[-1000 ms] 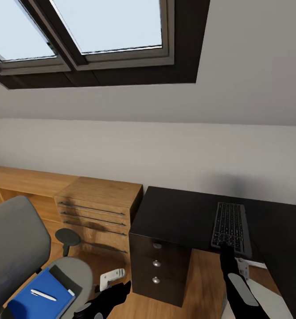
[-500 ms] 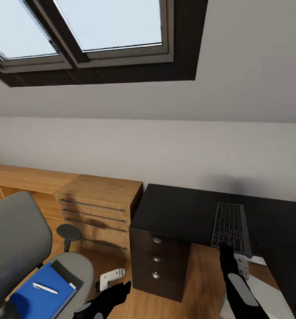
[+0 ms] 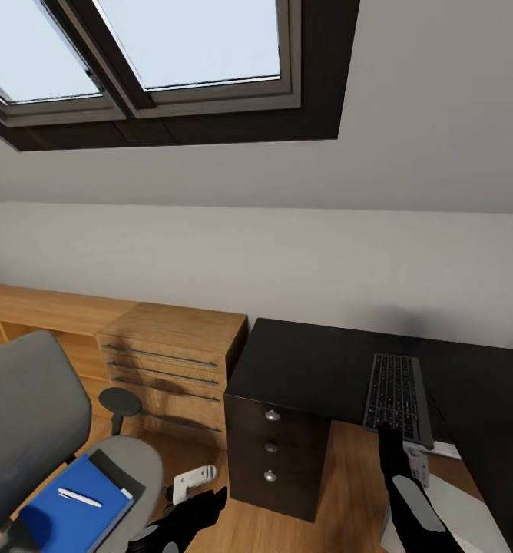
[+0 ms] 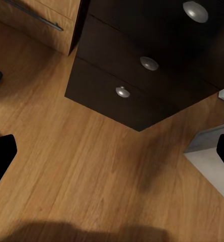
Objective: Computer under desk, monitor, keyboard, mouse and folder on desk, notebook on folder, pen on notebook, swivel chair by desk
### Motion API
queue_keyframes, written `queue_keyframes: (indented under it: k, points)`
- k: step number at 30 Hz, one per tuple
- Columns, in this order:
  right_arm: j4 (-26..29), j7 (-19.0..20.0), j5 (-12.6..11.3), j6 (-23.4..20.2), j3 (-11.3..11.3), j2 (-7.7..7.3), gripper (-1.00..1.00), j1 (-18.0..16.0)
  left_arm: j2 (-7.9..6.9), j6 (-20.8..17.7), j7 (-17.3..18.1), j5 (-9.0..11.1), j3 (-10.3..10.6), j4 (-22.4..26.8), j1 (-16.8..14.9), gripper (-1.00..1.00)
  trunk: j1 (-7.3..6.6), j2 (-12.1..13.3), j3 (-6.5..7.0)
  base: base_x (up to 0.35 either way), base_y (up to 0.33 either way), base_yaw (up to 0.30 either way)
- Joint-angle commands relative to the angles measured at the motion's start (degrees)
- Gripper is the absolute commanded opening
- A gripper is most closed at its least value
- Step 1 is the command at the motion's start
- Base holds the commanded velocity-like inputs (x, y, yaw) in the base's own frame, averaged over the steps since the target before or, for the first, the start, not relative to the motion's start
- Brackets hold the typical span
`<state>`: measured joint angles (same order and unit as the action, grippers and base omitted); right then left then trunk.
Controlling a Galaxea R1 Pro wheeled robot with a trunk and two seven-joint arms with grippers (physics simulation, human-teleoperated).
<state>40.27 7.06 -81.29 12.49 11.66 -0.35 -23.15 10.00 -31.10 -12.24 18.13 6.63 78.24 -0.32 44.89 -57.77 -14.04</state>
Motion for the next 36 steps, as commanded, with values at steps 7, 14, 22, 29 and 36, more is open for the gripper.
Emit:
queue_keyframes:
  k: [7,14,22,29,36]
  points:
    - [-1.55,1.12,0.94,0.16,-0.70,-0.23,-1.00,-0.05,0.00,-0.19,-0.50,0.60,0.05,0.07,-0.03,1.00,0.01,-0.06,-0.07,0.000,0.000,0.000]
    - [-1.68,3.32,3.64,0.16,-1.67,-0.41,-1.00,-0.05,0.00,-0.25,-0.43,0.60,0.05,0.07,-0.03,1.00,0.01,-0.06,-0.07,0.000,0.000,0.000]
    - [-1.81,3.35,3.69,-3.20,-1.74,-1.01,-1.00,-0.05,0.00,-0.20,-0.30,0.60,0.21,-0.03,-0.03,1.00,0.01,-0.06,-0.07,0.000,0.000,0.000]
    - [-1.86,3.12,3.39,-8.73,-1.41,-1.14,-1.00,-0.05,0.00,-0.27,-0.16,0.60,0.32,-0.10,-0.03,1.00,0.01,-0.06,-0.07,0.000,0.000,0.000]
    - [-1.86,3.06,3.19,-12.38,-1.19,-1.45,-1.00,-0.05,0.00,-0.28,-0.15,0.60,0.39,-0.18,-0.03,1.00,0.01,-0.06,-0.07,0.000,0.000,0.000]
